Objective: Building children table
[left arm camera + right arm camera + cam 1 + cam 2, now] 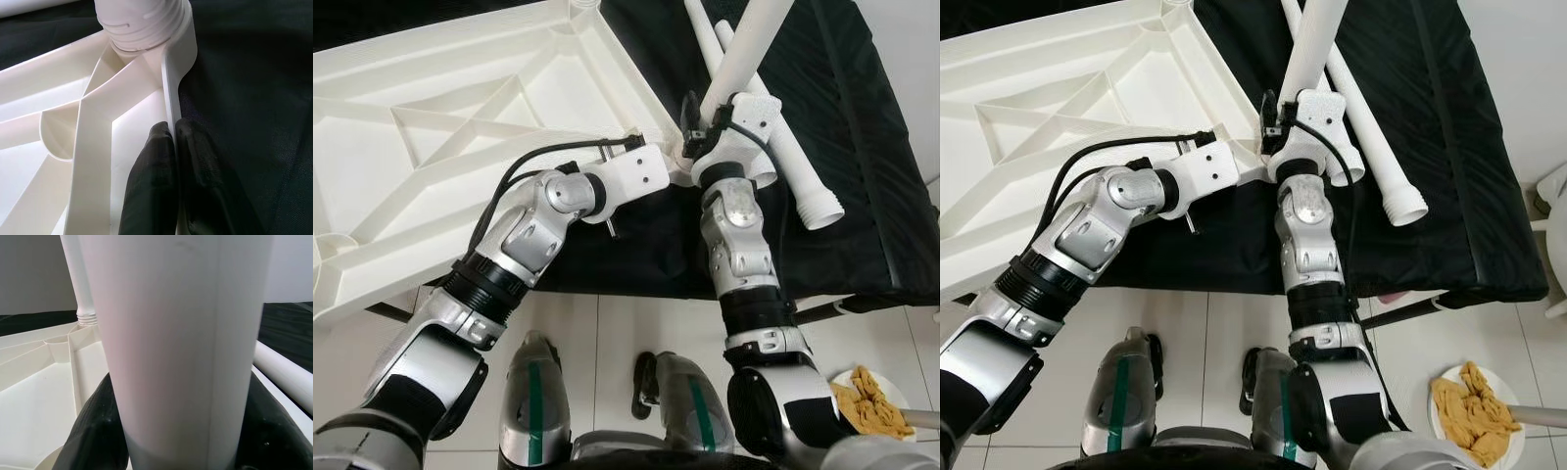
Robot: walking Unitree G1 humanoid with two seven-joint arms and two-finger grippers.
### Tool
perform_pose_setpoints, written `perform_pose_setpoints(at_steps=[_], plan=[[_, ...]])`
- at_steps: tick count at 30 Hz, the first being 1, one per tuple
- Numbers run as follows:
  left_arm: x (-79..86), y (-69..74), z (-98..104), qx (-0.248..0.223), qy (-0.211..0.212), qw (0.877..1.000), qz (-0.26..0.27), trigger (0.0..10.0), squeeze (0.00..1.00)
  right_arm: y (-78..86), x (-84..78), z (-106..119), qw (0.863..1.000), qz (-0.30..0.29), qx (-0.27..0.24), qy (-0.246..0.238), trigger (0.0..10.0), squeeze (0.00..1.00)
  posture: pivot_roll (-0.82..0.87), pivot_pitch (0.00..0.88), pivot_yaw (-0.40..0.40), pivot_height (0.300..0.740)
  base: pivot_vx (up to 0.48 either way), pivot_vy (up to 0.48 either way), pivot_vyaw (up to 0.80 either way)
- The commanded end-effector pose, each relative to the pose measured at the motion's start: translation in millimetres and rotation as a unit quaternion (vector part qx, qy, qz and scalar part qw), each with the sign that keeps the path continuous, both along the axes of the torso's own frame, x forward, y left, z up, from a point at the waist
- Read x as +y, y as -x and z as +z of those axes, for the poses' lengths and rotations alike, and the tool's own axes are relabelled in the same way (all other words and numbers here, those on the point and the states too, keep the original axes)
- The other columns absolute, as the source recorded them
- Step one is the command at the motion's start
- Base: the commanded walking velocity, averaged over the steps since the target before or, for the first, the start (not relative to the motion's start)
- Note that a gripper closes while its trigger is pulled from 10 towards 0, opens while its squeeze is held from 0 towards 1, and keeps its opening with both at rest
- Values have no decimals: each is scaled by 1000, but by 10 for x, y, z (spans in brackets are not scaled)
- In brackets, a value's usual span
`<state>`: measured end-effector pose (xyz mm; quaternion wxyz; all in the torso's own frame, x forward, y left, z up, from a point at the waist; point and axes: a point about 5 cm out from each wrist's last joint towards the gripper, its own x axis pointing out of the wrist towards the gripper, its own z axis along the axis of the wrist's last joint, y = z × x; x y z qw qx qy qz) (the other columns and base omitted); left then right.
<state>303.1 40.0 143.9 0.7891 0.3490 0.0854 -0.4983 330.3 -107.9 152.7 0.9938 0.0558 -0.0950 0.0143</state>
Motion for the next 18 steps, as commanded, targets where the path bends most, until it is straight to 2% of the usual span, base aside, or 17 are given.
perform_pose_setpoints(at_steps=[1,9,10,16,18], plan=[[-103,48,38,-11,3,999,-31,10000,0,8,-98,-155,999,-17,39,5,10000,0,56,50,-70,740,0,0,0],[-97,42,48,-12,4,999,-29,10000,0,16,-102,-125,999,-26,33,2,10000,0,55,48,-71,740,0,0,0],[-97,40,48,-12,4,1000,-29,10000,0,13,-114,-114,999,-24,30,-1,10000,1000,57,47,-72,740,0,0,0],[-98,38,52,-13,5,1000,-28,10000,0,4,-163,-67,1000,-2,17,-10,10000,1000,58,44,-73,740,0,0,0],[-96,32,53,-13,5,1000,-26,10000,0,-9,-231,-46,1000,8,11,-15,10000,1000,60,42,-75,740,0,0,0]])
